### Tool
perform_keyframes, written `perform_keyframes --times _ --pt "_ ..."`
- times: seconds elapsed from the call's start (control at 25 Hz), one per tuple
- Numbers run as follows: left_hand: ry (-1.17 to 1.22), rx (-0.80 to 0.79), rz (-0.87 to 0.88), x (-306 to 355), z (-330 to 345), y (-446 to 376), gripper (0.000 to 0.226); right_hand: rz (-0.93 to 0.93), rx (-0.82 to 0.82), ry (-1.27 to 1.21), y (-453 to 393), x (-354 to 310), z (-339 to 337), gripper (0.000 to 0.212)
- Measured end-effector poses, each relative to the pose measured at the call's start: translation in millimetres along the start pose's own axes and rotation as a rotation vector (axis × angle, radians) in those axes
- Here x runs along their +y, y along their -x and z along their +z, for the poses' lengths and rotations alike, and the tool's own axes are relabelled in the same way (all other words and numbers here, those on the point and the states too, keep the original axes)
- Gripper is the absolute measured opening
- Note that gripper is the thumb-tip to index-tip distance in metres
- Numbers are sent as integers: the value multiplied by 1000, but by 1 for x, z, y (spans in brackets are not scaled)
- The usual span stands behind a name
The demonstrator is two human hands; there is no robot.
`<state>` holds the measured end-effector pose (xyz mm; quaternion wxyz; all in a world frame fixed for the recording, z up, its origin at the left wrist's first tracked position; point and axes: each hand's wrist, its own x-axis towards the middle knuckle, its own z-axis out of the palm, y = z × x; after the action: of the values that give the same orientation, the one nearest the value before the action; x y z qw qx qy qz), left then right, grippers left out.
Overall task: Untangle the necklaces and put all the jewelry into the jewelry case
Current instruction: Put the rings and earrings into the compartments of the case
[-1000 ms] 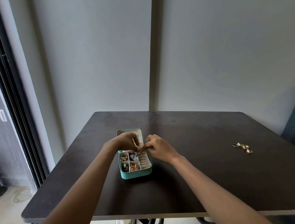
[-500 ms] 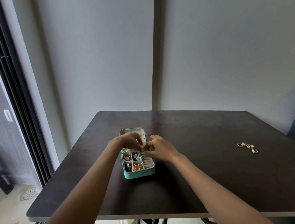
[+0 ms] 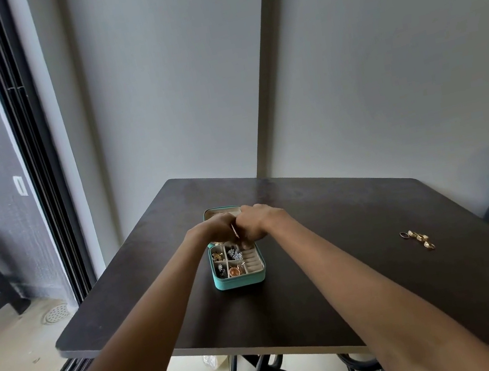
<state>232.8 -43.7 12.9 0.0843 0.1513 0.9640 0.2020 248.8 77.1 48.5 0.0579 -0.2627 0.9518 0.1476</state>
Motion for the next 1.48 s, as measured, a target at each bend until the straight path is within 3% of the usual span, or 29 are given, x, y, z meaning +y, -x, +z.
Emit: perform_keyframes --times 0.12,0.36,0.88,1.0,1.12,1.2,1.32,1.48 --pt "18 5 0 -2 1 0 29 19 -12 -71 -2 -3 1 38" --pt "65 -13 -10 -2 1 0 29 95 149 -552 9 27 21 19" --pt "24 -19 -21 8 -3 7 30 151 183 -618 4 19 43 25" --pt "21 73 5 29 -2 6 27 186 215 -682 18 31 43 21" --pt "92 222 68 72 17 -7 24 352 329 -702 45 58 57 25" --pt "288 277 103 114 46 -26 20 516 442 -681 72 87 76 24" --pt "492 279 142 186 90 -52 24 777 555 -619 120 141 111 17" --pt "509 184 208 254 133 -86 28 940 543 -516 171 209 154 14"
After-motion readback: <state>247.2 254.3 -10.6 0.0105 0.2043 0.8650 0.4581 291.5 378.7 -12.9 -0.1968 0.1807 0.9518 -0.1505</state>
